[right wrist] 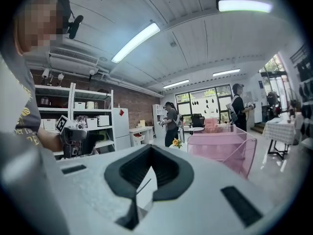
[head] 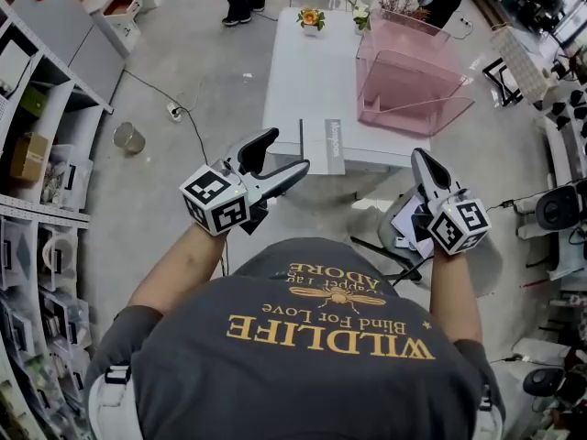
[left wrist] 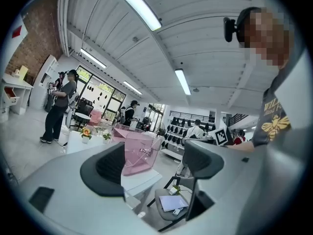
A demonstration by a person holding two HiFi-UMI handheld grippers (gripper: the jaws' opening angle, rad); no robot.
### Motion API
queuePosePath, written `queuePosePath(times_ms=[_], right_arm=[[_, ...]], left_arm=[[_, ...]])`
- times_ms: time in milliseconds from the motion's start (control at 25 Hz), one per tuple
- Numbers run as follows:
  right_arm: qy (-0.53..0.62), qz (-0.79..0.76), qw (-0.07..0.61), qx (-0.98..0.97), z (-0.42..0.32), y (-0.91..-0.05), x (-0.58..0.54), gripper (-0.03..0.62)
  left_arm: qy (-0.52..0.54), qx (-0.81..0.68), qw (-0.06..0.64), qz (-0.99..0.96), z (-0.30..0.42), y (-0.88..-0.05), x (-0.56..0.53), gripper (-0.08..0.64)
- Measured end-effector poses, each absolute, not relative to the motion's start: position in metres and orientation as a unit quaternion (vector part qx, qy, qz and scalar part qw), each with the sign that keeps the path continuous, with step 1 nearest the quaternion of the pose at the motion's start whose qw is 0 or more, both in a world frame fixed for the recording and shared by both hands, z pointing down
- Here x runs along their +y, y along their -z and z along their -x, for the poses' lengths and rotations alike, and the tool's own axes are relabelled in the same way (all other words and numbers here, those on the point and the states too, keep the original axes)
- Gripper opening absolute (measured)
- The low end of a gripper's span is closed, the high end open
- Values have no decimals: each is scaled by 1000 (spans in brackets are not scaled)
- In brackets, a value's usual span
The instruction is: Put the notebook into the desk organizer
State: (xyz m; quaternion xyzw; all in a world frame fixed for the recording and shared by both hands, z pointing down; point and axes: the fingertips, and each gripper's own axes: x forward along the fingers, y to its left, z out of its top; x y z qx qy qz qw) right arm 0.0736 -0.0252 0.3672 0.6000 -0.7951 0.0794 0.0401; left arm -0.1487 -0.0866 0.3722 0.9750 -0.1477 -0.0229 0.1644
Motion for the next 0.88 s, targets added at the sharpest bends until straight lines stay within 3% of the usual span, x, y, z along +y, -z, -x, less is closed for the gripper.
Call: queuePosePath(times_ms=[520,880], right_arm=[[-80,-480,51,-872,-168,-405,-145,0],[-102,-473,58,-873,-173,-430,-186,0]], left_arm=[[-17,-251,216,-943,36,-430,-157,382],[-93,-271,323,-902,52,-532,-181,356]])
